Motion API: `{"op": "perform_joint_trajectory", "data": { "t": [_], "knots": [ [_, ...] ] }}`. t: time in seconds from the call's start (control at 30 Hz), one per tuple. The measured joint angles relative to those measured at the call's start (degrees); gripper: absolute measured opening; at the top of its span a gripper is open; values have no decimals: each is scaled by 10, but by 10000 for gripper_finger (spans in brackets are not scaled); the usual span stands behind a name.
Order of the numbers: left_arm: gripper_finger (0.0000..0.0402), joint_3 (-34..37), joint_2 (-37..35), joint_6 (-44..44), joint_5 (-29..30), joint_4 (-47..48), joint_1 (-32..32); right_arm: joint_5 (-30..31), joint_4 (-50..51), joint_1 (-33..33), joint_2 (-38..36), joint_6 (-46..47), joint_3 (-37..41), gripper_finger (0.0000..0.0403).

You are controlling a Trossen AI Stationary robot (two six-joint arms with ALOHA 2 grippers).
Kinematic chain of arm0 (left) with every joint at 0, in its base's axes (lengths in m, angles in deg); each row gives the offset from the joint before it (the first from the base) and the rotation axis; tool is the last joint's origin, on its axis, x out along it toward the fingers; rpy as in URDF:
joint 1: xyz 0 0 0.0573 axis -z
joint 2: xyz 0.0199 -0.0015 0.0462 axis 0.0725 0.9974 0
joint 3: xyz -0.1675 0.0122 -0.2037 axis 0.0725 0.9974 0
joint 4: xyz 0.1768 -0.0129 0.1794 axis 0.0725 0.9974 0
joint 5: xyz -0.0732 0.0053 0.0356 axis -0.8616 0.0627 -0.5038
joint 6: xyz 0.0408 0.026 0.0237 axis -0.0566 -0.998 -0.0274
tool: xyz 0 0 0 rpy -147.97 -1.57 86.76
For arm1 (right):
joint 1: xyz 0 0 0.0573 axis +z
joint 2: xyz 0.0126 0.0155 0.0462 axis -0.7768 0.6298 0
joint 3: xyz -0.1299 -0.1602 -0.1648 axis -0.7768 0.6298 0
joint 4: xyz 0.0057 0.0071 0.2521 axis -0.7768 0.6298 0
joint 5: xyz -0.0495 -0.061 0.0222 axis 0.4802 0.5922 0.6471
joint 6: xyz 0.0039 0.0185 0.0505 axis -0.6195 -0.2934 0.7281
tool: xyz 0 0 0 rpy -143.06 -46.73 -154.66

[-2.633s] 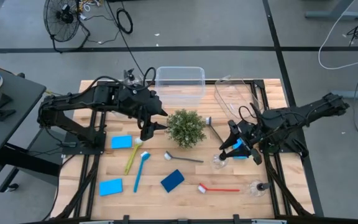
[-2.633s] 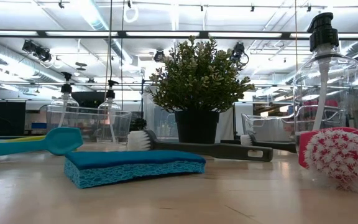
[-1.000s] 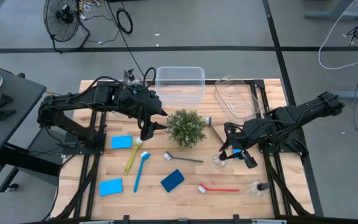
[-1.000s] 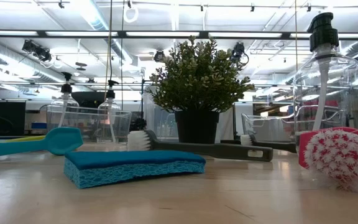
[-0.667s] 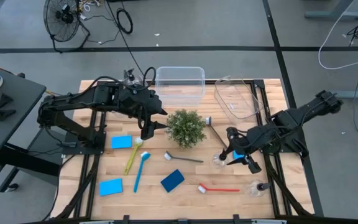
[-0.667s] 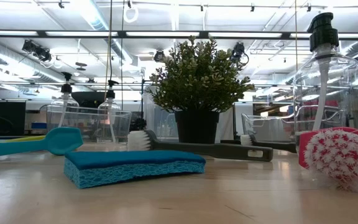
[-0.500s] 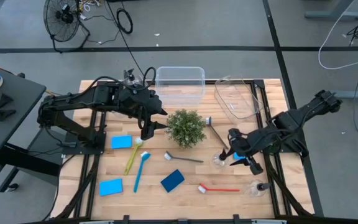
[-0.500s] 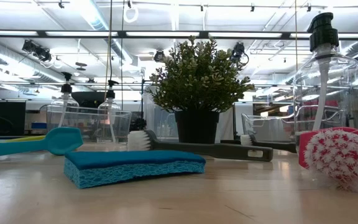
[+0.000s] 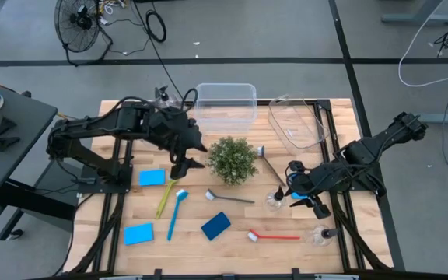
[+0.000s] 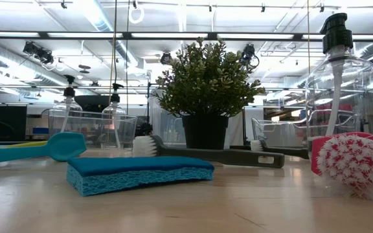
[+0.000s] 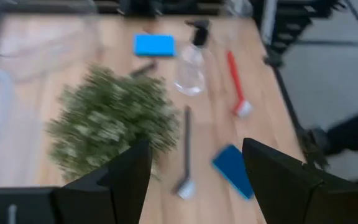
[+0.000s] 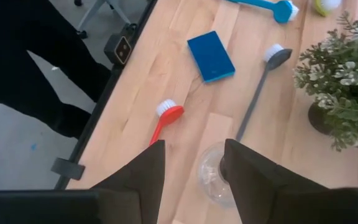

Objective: Pick & Place Kitchen Sink Supplies
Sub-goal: Put the blue sponge into the right transparent bin

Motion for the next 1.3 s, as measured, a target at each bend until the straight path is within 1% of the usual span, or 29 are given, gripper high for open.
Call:
{"op": "perform_joint_trajectory", "data": {
  "t": [0.13,0.3,0.37,0.47,0.57,1.0,1.13,1.3],
  "knots": [
    [254,0,0,10,0,68,11,2,2,0,0,0,0,168],
    [254,0,0,73,19,147,14,2,6,0,0,0,0,168],
    [254,0,0,91,31,166,14,2,5,0,0,0,0,168],
    [254,1,0,95,52,191,13,2,6,0,0,0,0,168],
    [254,8,0,100,57,207,13,3,9,0,0,-2,0,168],
    [254,107,-15,92,56,206,15,3,22,0,0,-1,0,168],
    [254,140,-44,96,63,202,15,27,30,0,0,-1,0,168],
    [254,180,-98,118,107,191,15,50,31,0,0,-1,0,168]
  ]
}}
